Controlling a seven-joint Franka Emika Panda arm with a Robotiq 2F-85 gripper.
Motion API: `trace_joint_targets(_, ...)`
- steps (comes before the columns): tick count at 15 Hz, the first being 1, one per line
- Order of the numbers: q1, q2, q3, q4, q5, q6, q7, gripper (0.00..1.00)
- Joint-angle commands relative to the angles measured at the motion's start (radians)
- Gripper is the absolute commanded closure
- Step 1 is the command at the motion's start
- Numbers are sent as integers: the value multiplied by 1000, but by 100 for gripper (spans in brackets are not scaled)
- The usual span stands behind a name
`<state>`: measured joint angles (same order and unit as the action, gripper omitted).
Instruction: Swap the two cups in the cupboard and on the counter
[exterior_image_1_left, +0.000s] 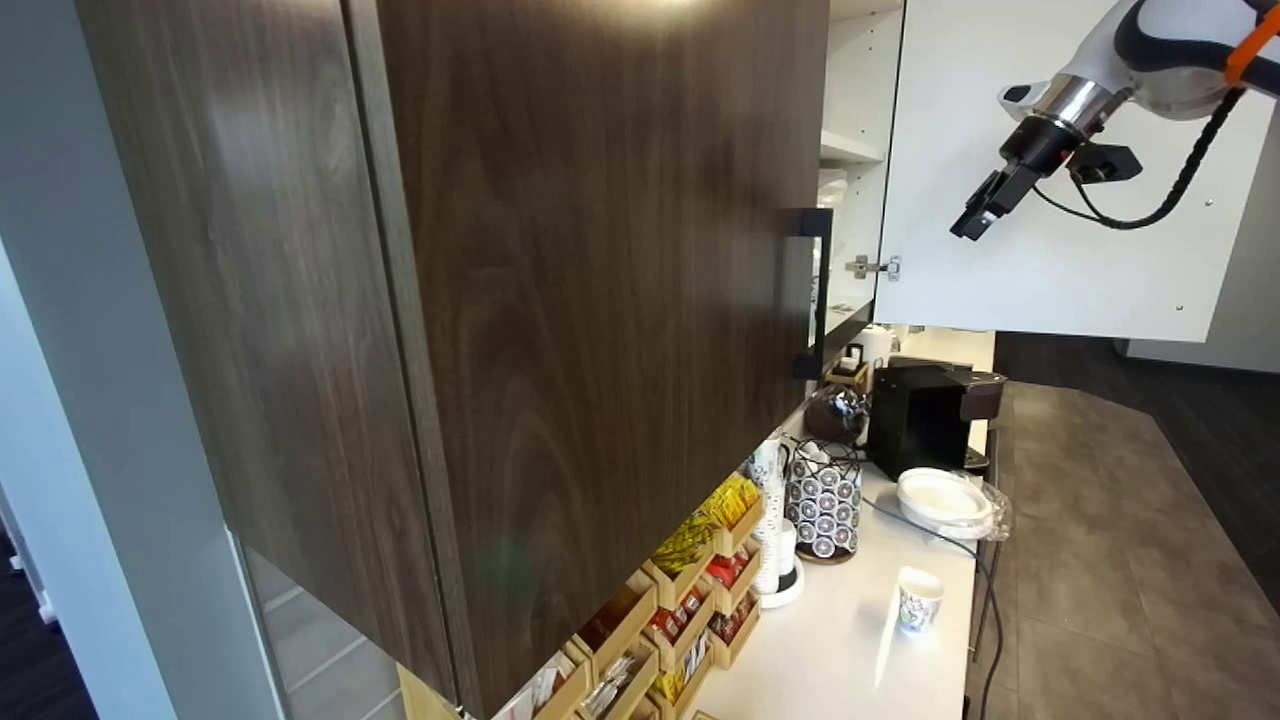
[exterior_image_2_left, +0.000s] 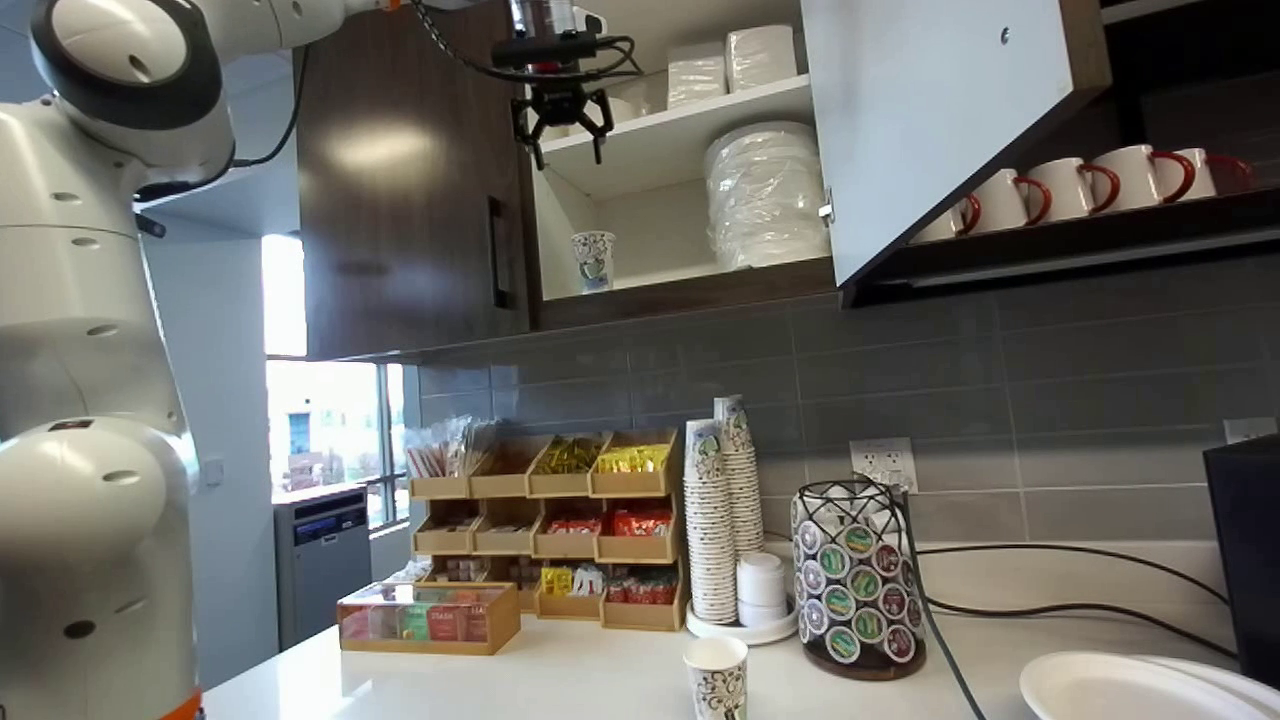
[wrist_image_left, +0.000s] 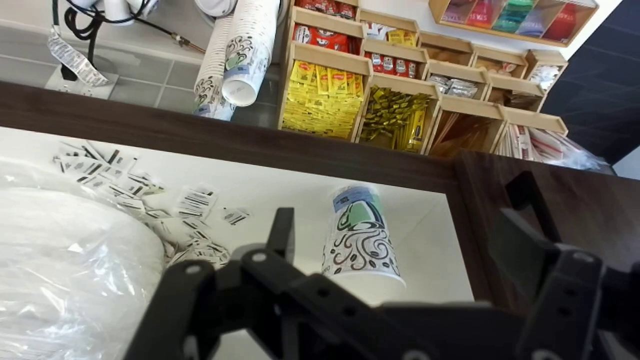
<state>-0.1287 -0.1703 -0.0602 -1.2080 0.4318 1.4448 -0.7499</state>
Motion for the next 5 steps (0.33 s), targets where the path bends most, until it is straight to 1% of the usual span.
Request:
trace_joint_targets(1,0,0,0,3,0,0,0,0)
trace_joint_targets(5,0,6,1,6,0,1,0,0)
